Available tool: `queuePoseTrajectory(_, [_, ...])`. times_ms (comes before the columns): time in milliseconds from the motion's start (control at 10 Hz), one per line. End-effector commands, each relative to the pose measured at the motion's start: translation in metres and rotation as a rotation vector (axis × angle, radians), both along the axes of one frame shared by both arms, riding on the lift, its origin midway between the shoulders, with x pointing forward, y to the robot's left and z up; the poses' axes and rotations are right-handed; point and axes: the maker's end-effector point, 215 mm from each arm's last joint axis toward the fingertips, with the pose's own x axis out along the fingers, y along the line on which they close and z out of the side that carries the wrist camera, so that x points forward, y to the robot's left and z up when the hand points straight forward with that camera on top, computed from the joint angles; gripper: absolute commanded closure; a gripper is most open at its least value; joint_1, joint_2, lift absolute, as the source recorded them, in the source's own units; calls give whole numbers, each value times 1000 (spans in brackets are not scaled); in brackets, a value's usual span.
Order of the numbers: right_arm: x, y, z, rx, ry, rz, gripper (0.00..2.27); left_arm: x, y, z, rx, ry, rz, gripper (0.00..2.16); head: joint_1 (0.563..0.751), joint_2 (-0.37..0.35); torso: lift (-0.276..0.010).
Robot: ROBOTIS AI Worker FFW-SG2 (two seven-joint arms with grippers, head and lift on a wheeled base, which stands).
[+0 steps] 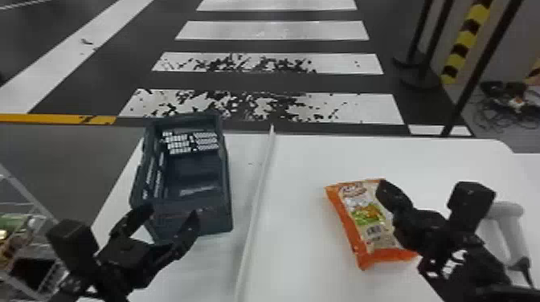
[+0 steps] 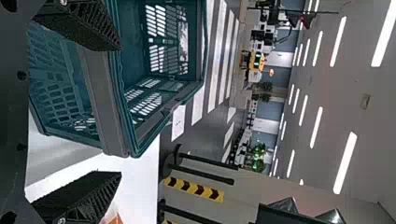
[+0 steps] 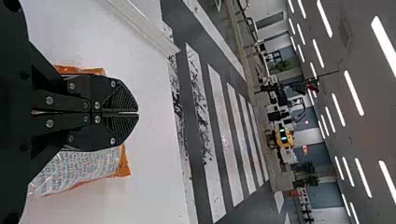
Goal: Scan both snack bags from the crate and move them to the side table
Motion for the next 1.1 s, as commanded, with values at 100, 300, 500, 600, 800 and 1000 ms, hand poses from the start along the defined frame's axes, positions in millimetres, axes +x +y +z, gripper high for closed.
queuePoseTrajectory(100, [-2,0,-37,-40,92,23,2159,0,1,-2,0,3,3,39,695,81,-99])
queuePoseTrajectory(300, [-8,-1,-56,-44,128,31,2159,0,1,-4,0,8,2,39,695,82,-99])
queuePoseTrajectory(500, [-12,-6,-65,-52,151,26,2159,0,1,-4,-1,8,3,39,695,80,-99])
queuePoseTrajectory(600, [-14,-10,-66,-53,154,21,2159,0,1,-5,-1,10,3,39,695,79,-99])
queuePoseTrajectory(800, [-18,-27,-69,-66,161,1,2159,0,1,-6,-2,12,3,39,695,69,-99])
queuePoseTrajectory(1000, [-21,-47,-72,-83,168,-23,2159,1,1,-5,-2,10,3,39,695,48,-99])
